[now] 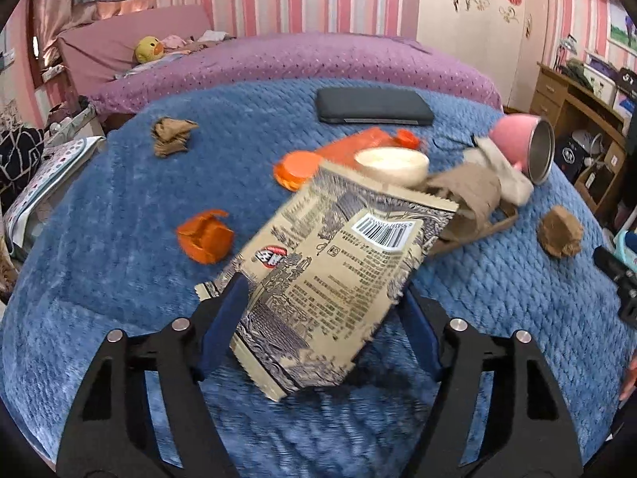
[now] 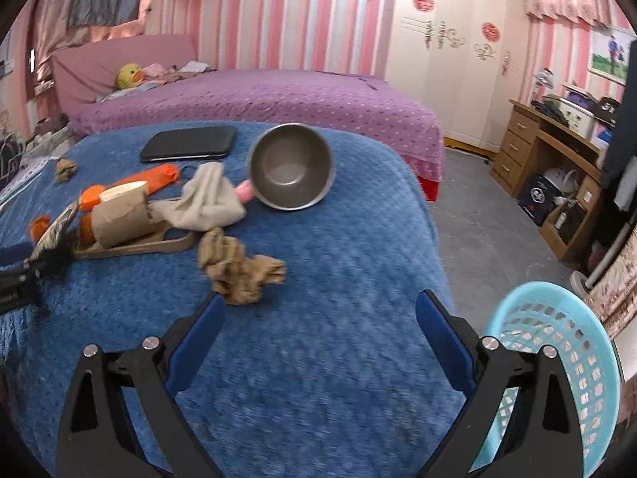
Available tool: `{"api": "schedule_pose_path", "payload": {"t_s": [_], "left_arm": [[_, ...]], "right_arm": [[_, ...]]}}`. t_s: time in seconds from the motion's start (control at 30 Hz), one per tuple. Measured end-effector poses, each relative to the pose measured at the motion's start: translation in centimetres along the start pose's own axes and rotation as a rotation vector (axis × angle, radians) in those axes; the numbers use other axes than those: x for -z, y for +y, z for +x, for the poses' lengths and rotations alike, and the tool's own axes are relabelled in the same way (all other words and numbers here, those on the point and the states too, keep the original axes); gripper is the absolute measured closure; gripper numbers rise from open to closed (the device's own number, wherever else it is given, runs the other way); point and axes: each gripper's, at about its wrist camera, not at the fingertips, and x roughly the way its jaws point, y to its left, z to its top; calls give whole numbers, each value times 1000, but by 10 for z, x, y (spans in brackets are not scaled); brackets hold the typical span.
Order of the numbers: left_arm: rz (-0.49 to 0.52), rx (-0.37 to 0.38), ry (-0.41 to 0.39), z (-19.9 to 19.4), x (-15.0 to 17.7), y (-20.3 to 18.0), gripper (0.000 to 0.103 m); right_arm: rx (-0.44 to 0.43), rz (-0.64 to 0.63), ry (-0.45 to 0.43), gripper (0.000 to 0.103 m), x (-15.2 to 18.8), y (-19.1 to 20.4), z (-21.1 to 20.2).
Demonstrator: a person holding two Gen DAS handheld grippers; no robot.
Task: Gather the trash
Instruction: 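Grasp the snack wrapper with the left tool while the right tool grasps the brown paper, then carry the wrapper and brown paper over the basket and release both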
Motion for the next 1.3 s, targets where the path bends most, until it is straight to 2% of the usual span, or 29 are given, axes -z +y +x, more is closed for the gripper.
{"api": "schedule_pose_path", "payload": {"t_s": [0.2, 0.33, 0.37, 0.4, 0.43, 0.47, 0.53, 0.57, 0.73, 1.0, 1.3], "left_arm": [[-46, 29, -13, -1, -1, 16, 32], [-31, 52, -19, -1, -3, 17, 50], [-27, 56, -18, 0, -4, 17, 51], [-18, 58, -19, 0, -4, 16, 56], [-10, 56, -19, 1, -3, 15, 58], [-7, 55, -22, 0, -4, 15, 60], [-13, 66, -28, -1, -4, 18, 73], [-21, 76, -33, -2, -5, 20, 74], [-28, 90, -74, -11, -5, 23, 87], [-19, 105, -125, -32, 0, 19, 94], [-18, 81, -154, -47, 7, 9, 99]], "right_arm": [[-41, -66, 25, 9, -7, 25, 12], [-55, -70, 54, 11, -10, 31, 22], [-61, -67, 58, 19, -11, 32, 24], [-73, -67, 63, 33, -11, 34, 26], [-84, -68, 71, 41, -12, 34, 28], [-98, -71, 85, 54, -11, 35, 30], [-114, -74, 88, 58, -11, 36, 32], [-121, -74, 77, 61, -11, 35, 29], [-109, -96, 12, 62, -12, 34, 11], [-70, -93, -32, 62, -10, 11, -15], [-57, -56, -42, 62, -3, -20, -26]]}}
